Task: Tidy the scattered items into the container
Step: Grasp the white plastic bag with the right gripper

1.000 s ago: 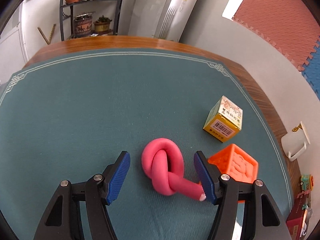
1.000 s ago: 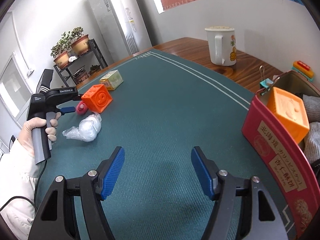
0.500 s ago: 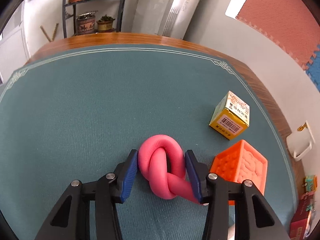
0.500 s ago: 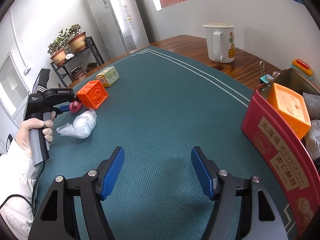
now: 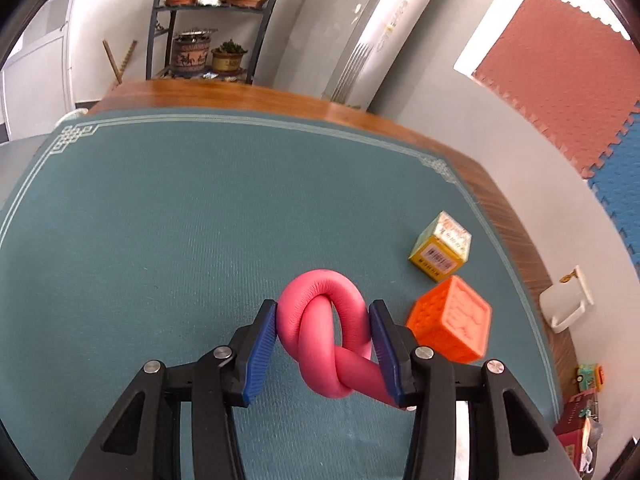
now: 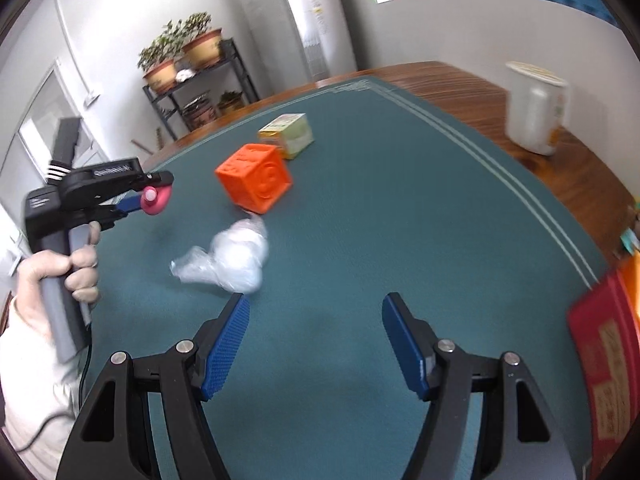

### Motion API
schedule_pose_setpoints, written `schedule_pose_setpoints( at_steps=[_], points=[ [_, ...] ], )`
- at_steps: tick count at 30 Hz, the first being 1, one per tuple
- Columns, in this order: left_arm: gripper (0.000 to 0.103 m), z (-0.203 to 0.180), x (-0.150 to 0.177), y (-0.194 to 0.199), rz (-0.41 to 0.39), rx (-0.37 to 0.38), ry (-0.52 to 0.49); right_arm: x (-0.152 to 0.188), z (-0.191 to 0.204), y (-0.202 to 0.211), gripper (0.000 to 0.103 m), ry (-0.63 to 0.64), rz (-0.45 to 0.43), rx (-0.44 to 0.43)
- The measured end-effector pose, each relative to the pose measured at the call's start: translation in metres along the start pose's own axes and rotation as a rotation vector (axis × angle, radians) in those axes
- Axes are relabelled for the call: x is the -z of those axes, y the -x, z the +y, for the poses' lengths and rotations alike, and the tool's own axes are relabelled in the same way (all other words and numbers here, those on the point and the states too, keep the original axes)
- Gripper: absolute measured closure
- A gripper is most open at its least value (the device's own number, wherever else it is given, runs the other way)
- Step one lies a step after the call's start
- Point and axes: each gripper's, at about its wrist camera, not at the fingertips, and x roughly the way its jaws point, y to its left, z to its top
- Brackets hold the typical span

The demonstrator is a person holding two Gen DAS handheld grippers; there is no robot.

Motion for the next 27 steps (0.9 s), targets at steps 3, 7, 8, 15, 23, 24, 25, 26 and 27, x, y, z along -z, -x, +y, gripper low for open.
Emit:
schedule_pose_setpoints(
  at_steps=[3,7,8,15,23,24,25,26,27],
  points=[
    [0.055,-0.006,-0.003,0.002,-0.014,-0.002,-0.016,-0.013,0.008,-0.018,0.030,-0.038,0.025,-0.053],
    [0.055,-0.008,-0.002,0.003,-0.015,-0.005,-0.025,-0.028,0.008,-0.043,0.030,-0.127,0.048,-0.123],
    [0.055,-0.008,-0.002,0.002,-0.014,-0.005,-0.026,-0.030,0.009,-0.049,0.030,-0.136,0.059,-0.129],
    [0.055,-0.012,-0.008,-0.006,-0.009,-0.003,-0.051,-0.029,0.033,-0.081,0.040,-0.062,0.112,-0.115],
    [0.055,-0.026,-0.003,-0.017,0.015,0.002,-0.082,-0.021,0.043,-0.078,0.063,0.016,0.088,-0.052],
    [0.055,-0.028,-0.002,-0.017,0.016,0.003,-0.087,-0.020,0.043,-0.075,0.063,0.018,0.081,-0.045],
    [0.055,-0.029,-0.001,-0.018,0.018,0.003,-0.092,-0.018,0.042,-0.071,0.063,0.017,0.073,-0.040],
    [0.055,-0.031,0.000,-0.019,0.019,0.004,-0.097,-0.016,0.040,-0.067,0.063,0.016,0.064,-0.036],
    [0.055,-0.033,0.001,-0.019,0.021,0.005,-0.102,-0.015,0.038,-0.060,0.063,0.014,0.052,-0.030]
  ],
)
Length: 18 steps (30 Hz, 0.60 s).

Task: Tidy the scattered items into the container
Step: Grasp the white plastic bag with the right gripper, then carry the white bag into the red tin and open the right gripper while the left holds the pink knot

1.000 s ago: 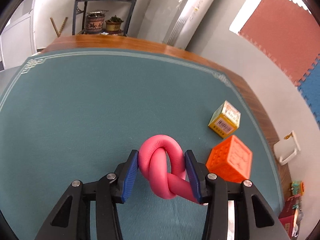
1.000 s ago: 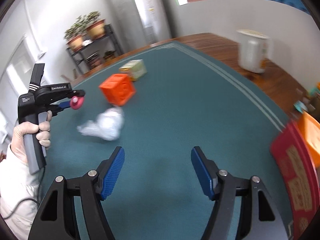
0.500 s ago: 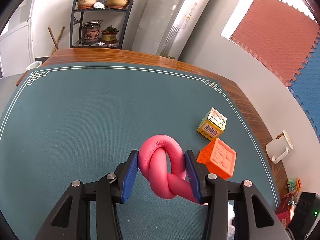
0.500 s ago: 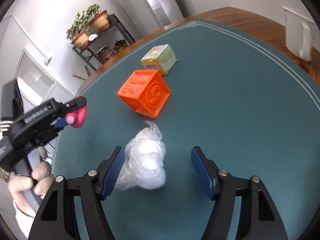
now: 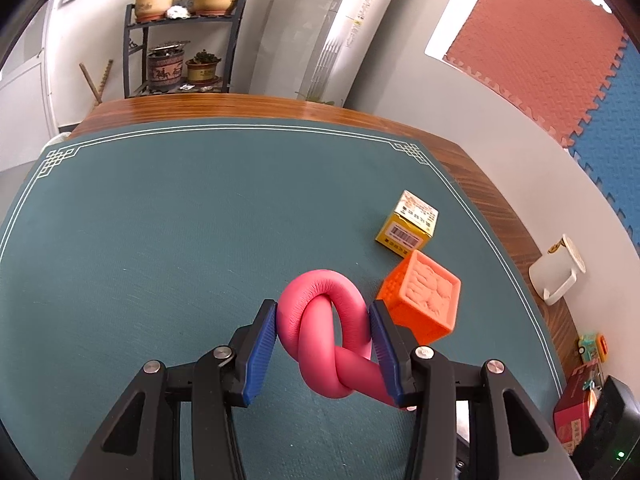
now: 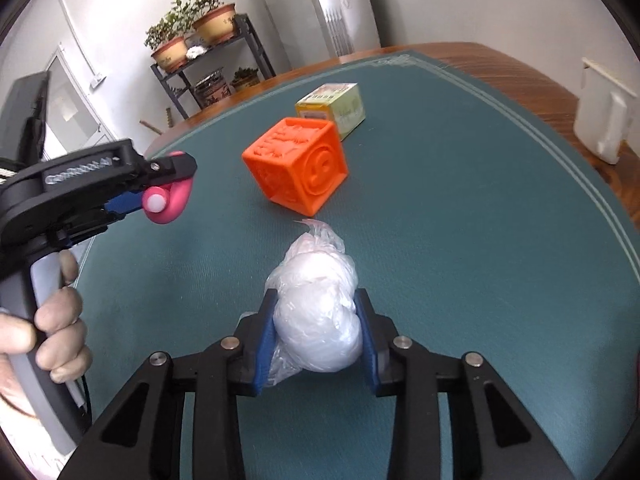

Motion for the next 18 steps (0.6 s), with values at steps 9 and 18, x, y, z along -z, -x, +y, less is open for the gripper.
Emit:
schedule_pose_setpoints(
  at_steps=[9,18],
  points=[
    [0.055,-0.023,0.012,-0.001,0.018,0.029,-0.060,0.039,-0.056,0.113,0.063,-0.078,-0.196,0.144],
    [0.055,-0.046,0.027,0.000,0.045,0.079,-0.098,0.106,-0.159,0.235,0.063,-0.312,-0.332,0.495]
  ],
)
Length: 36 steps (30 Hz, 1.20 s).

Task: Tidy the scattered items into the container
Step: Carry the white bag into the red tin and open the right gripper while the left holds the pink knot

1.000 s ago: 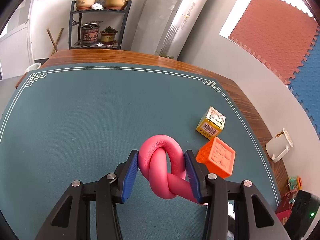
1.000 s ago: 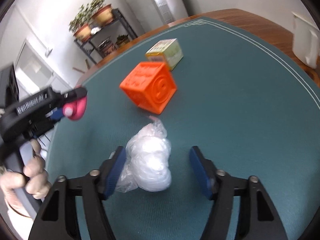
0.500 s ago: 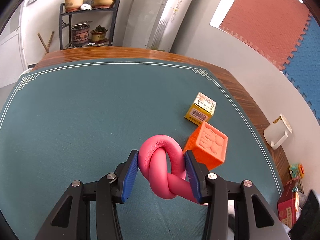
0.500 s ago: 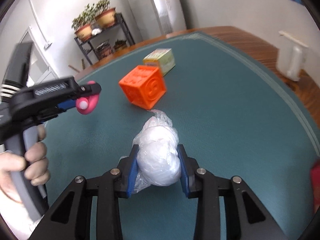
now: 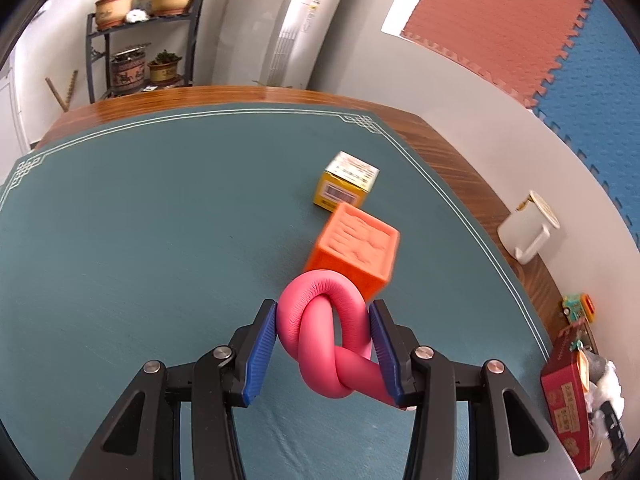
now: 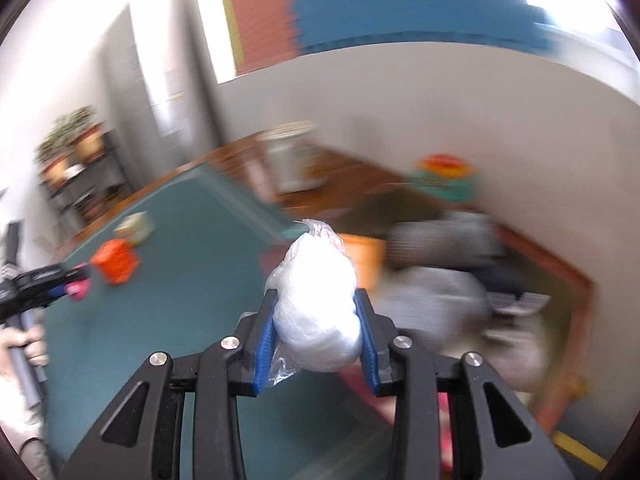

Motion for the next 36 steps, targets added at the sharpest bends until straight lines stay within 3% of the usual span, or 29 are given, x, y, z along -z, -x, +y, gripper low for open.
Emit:
schedule_pose_setpoints(
  at_steps=[6,13,21,23,25,36],
  points=[
    [0.055,-0.028,0.014,0.009,-0.002,0.041,-0.052,0.005,-0.071,0.033,0.063,-0.043,-0.070,0.243],
    [0.055,-0.058,0.033,0.025,-0.001,0.088,-0.107,0.004,-0.102,0.027,0.063,-0.023,-0.058,0.349],
    [0.055,-0.080,0.053,0.032,0.012,0.105,-0.139,0.006,-0.110,0.006,0.061,0.017,-0.042,0.349],
    [0.055,-0.085,0.058,0.033,0.018,0.106,-0.148,0.006,-0.110,0.009,0.056,0.017,-0.052,0.334],
    [0.055,-0.093,0.062,0.032,0.025,0.110,-0.161,0.007,-0.111,0.018,0.043,0.004,-0.079,0.316],
    [0.055,-0.158,0.079,0.037,0.043,0.169,-0.269,0.009,-0.133,0.047,0.042,-0.086,-0.159,0.252]
  ],
)
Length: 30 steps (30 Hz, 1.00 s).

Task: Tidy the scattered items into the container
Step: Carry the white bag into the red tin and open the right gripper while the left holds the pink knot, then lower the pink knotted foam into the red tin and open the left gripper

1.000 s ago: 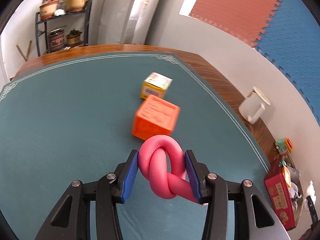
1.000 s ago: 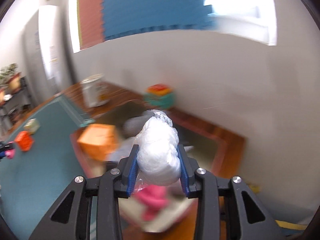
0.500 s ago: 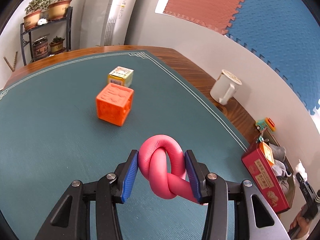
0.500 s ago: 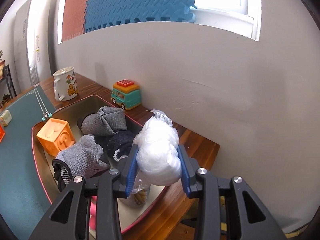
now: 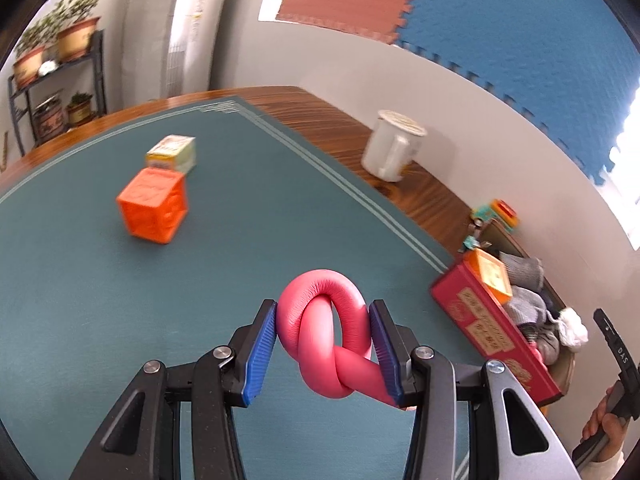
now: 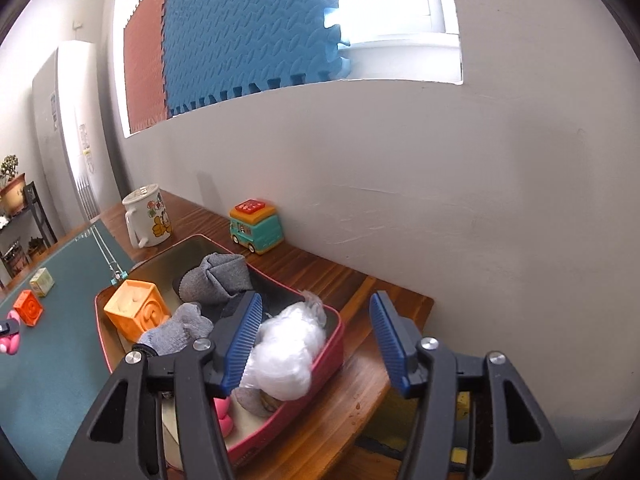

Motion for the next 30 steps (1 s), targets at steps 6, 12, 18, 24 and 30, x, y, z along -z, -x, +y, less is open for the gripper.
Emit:
schedule_pose_setpoints(
  at_steps=[6,12,18,24,30],
  points=[
    [0.055,-0.047,0.000,-0.011,0.032,0.043,-0.069,0.000,-0.006,-0.011,0.042,0.042,-0.002,0.094],
    [0.055,-0.094,0.001,-0.020,0.046,0.090,-0.143,-0.001,-0.003,-0.027,0.042,0.141,0.037,0.132],
    [0.055,-0.136,-0.003,-0.028,0.056,0.136,-0.209,0.005,0.013,-0.038,0.042,0.292,0.064,0.202],
    [0.055,-0.168,-0.003,-0.044,0.089,0.190,-0.250,0.000,0.006,-0.033,0.042,0.277,0.050,0.194],
    [0.055,-0.196,-0.001,-0.061,0.122,0.230,-0.293,-0.003,-0.003,-0.012,0.039,0.207,-0.007,0.153]
  ],
)
